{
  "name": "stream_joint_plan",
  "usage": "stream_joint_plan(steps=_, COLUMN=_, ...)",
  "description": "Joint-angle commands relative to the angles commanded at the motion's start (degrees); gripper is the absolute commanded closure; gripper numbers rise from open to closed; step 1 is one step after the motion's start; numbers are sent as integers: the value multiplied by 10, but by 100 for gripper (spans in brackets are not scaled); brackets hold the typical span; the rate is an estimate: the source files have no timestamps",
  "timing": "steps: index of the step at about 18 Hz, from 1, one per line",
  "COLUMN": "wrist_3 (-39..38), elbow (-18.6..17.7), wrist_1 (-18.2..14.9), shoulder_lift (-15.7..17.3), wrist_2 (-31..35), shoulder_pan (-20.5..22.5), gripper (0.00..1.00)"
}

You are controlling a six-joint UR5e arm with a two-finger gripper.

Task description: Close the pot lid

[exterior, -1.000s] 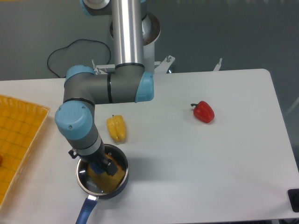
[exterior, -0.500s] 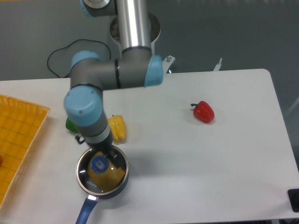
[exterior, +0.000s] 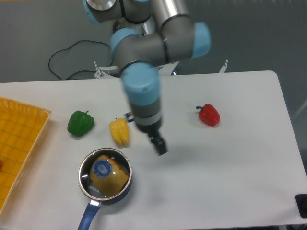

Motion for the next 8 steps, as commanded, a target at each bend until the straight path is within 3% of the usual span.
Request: stream_joint_plan(steps=8, wrist_3=127, elbow=-8, wrist_1=-3, shoulder_lift=19, wrist_2=-21, shoulder_pan=91, gripper=0)
